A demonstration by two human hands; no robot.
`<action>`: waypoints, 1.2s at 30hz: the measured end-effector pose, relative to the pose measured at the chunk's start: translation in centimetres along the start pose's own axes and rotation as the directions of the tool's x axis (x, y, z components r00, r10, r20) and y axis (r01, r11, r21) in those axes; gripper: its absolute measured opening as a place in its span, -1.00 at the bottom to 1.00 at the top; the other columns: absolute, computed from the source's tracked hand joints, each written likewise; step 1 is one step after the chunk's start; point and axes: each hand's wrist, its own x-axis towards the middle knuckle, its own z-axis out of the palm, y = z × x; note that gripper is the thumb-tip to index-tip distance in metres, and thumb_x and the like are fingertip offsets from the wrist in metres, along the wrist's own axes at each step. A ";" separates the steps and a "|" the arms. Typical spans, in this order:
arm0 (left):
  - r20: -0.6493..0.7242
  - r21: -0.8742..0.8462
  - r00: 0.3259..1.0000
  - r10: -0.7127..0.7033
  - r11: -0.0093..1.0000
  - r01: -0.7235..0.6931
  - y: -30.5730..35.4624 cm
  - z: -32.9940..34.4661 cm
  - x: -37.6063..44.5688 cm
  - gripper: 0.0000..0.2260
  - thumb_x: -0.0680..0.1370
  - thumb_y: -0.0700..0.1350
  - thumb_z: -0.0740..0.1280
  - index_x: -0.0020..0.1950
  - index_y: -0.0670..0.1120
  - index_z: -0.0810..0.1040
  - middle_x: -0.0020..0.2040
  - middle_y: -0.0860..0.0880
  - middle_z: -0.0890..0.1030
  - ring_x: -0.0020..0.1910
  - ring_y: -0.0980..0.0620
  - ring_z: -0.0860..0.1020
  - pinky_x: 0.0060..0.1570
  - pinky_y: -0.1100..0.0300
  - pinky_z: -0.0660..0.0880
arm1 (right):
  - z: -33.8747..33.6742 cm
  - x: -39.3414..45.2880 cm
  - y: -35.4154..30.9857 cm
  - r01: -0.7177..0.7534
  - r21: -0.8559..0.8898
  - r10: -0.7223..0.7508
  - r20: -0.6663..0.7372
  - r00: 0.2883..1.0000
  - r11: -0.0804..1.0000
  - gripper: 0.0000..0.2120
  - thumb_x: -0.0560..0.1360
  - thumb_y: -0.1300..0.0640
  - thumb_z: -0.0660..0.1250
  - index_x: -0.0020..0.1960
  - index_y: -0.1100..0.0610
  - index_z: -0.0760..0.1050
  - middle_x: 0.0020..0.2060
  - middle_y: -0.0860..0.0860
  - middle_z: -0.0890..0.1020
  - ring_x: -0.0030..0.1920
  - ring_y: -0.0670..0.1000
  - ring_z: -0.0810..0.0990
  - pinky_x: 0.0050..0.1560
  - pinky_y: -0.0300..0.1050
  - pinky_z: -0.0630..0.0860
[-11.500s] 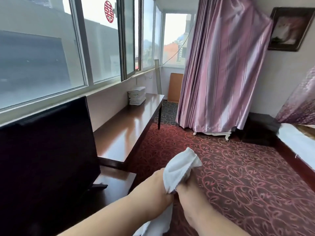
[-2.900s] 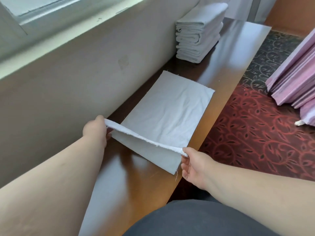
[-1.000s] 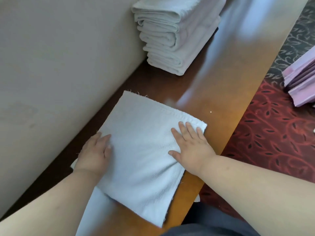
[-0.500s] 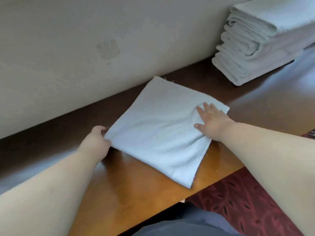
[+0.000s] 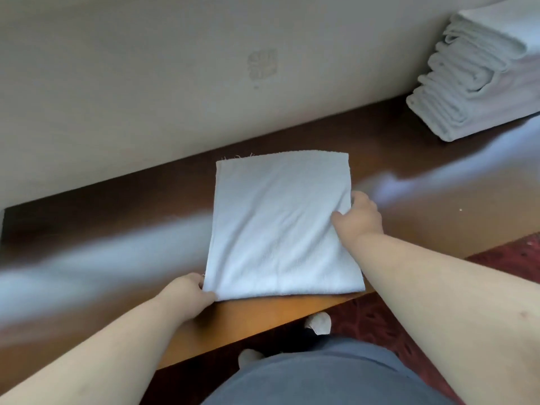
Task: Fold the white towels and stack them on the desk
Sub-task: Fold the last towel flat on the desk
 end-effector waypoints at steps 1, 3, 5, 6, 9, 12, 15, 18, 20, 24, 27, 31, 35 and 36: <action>0.030 -0.004 1.000 0.001 1.000 -0.001 -0.1 0.0 -0.3 -0.79 0.50 0.08 0.36 0.04 0.01 0.53 -0.13 0.00 0.65 -0.14 0.00 0.64 -0.10 0.15 0.57 | 0.2 -2.2 1.2 -0.087 0.072 0.087 0.003 0.996 0.994 -0.39 0.46 -0.02 0.36 0.46 0.07 0.29 0.29 0.11 0.47 0.23 0.21 0.51 0.19 0.04 0.49; 0.040 -0.048 0.999 0.005 0.999 -0.003 0.2 0.0 -0.5 -0.77 0.56 0.08 0.31 0.10 -0.04 0.53 -0.13 -0.05 0.68 -0.11 -0.06 0.67 -0.10 0.15 0.58 | 0.1 -6.0 3.3 -0.220 0.096 0.214 0.073 0.974 0.971 -0.35 0.47 -0.04 0.40 0.46 0.10 0.24 0.17 0.06 0.52 0.03 0.15 0.55 -0.07 -0.06 0.47; 0.055 -0.091 0.998 -0.011 0.996 0.016 0.6 0.2 -1.1 -0.75 0.62 0.06 0.25 0.15 -0.08 0.51 -0.11 -0.11 0.68 -0.11 -0.13 0.67 -0.20 0.17 0.55 | 0.0 -8.0 4.8 -0.254 0.003 0.250 0.149 0.957 0.967 -0.42 0.48 -0.01 0.41 0.39 0.13 0.27 0.05 0.02 0.53 -0.06 0.09 0.53 -0.20 -0.10 0.41; 0.070 -0.108 0.997 -0.020 0.994 0.027 0.8 0.3 -1.5 -0.75 0.63 0.05 0.23 0.18 -0.09 0.51 -0.09 -0.12 0.68 -0.13 -0.15 0.66 -0.24 0.18 0.53 | 0.0 -8.3 5.5 -0.232 -0.068 0.241 0.182 0.953 0.970 -0.49 0.48 0.01 0.41 0.34 0.13 0.32 0.02 0.02 0.54 -0.07 0.08 0.54 -0.20 -0.10 0.41; 0.111 -0.112 0.994 -0.011 0.993 0.023 1.1 0.6 -2.4 -0.77 0.63 0.02 0.24 0.16 -0.10 0.50 -0.02 -0.10 0.66 -0.05 -0.12 0.67 -0.26 0.18 0.52 | -1.3 -7.8 6.2 -0.107 -0.267 0.173 0.235 0.957 0.958 -0.72 0.51 0.05 0.35 0.18 0.11 0.45 -0.03 0.01 0.57 -0.06 0.07 0.55 -0.15 -0.11 0.43; 0.235 0.016 0.972 0.012 1.000 -0.016 1.2 0.8 -3.5 -0.82 0.59 0.02 0.29 -0.01 -0.10 0.52 -0.13 0.00 0.66 -0.29 0.03 0.62 -0.41 0.29 0.41 | -3.5 -7.0 7.2 0.002 -0.372 0.098 0.251 0.963 0.928 -0.83 0.52 0.07 0.34 0.05 0.07 0.40 -0.08 -0.01 0.54 -0.05 0.06 0.54 -0.14 -0.09 0.43; 0.331 0.105 0.943 0.035 0.992 -0.074 1.8 0.9 -4.2 -0.82 0.52 0.07 0.35 -0.18 -0.01 0.51 -0.34 0.03 0.66 -0.50 0.09 0.51 -0.51 0.34 0.28 | -5.5 -5.9 8.3 0.084 -0.452 0.077 0.327 0.942 0.888 -0.82 0.51 0.08 0.33 0.03 0.05 0.37 -0.05 -0.02 0.54 -0.03 0.04 0.54 -0.15 -0.10 0.41; 0.470 0.148 0.883 0.002 0.986 -0.081 3.4 0.3 -3.9 -0.78 0.48 0.14 0.40 -0.13 0.01 0.53 -0.11 -0.02 0.70 -0.32 0.03 0.58 -0.39 0.26 0.39 | -7.5 -4.0 8.4 0.117 -0.528 0.151 0.438 0.886 0.841 -0.79 0.40 0.02 0.37 -0.07 0.03 0.37 -0.17 -0.06 0.59 -0.14 -0.01 0.57 -0.31 -0.17 0.38; 0.549 0.232 0.832 -0.083 0.971 -0.056 4.9 -1.5 -3.2 -0.67 0.47 0.25 0.39 0.00 0.01 0.56 -0.05 0.08 0.69 -0.30 0.05 0.60 -0.21 0.17 0.55 | -8.6 -2.0 7.1 0.129 -0.571 0.224 0.507 0.832 0.811 -0.71 0.35 -0.11 0.40 -0.14 0.06 0.40 -0.43 -0.07 0.60 -0.40 -0.02 0.57 -0.45 -0.24 0.37; 0.128 0.206 0.989 -0.070 0.978 0.042 8.7 -6.7 -0.1 -0.55 0.53 0.31 0.25 0.14 -0.03 0.59 -0.12 0.12 0.70 -0.27 0.04 0.65 -0.22 0.19 0.54 | -9.3 3.7 1.5 0.225 -0.538 0.055 0.456 0.888 0.812 -0.46 0.49 -0.30 0.30 0.00 0.20 0.57 -0.31 0.09 0.65 -0.35 0.03 0.63 -0.27 -0.15 0.52; -0.378 -0.014 0.921 0.096 0.994 -0.109 11.3 -8.7 4.6 -0.70 0.60 0.10 0.28 0.27 0.02 0.54 0.06 0.03 0.63 -0.13 0.01 0.57 -0.17 0.19 0.45 | -7.9 8.4 -3.0 0.289 -0.265 -0.211 0.285 0.935 0.920 -0.58 0.55 -0.18 0.33 0.27 0.07 0.50 0.07 0.02 0.63 0.00 0.00 0.58 0.01 -0.10 0.49; -0.440 0.186 0.838 0.323 0.946 -0.267 12.9 -8.7 10.8 -0.61 0.64 -0.02 0.23 0.48 0.07 0.41 0.44 -0.04 0.41 0.32 -0.15 0.41 0.29 0.09 0.35 | -4.8 13.9 -5.3 0.497 -0.258 -0.432 0.271 0.860 0.828 -0.62 0.62 0.01 0.26 0.43 -0.03 0.43 0.38 0.00 0.49 0.33 0.08 0.46 0.28 -0.05 0.40; -0.508 0.326 0.765 0.396 0.910 -0.255 12.5 -8.2 13.5 -0.66 0.61 0.07 0.26 0.38 0.11 0.50 0.30 -0.01 0.45 0.26 -0.11 0.32 0.22 -0.01 0.39 | -3.1 16.8 -5.4 0.577 -0.437 -0.488 0.308 0.816 0.690 -0.64 0.61 -0.02 0.23 0.40 -0.07 0.47 0.31 -0.01 0.46 0.33 0.13 0.39 0.31 0.07 0.43; -0.548 0.320 0.732 0.405 0.910 -0.264 12.3 -8.2 13.6 -0.69 0.59 0.09 0.30 0.32 0.10 0.54 0.24 -0.01 0.47 0.23 -0.11 0.33 0.17 -0.02 0.42 | -2.9 17.2 -5.5 0.588 -0.448 -0.505 0.301 0.809 0.674 -0.66 0.60 -0.05 0.25 0.36 -0.08 0.50 0.24 -0.01 0.48 0.28 0.12 0.43 0.26 0.06 0.47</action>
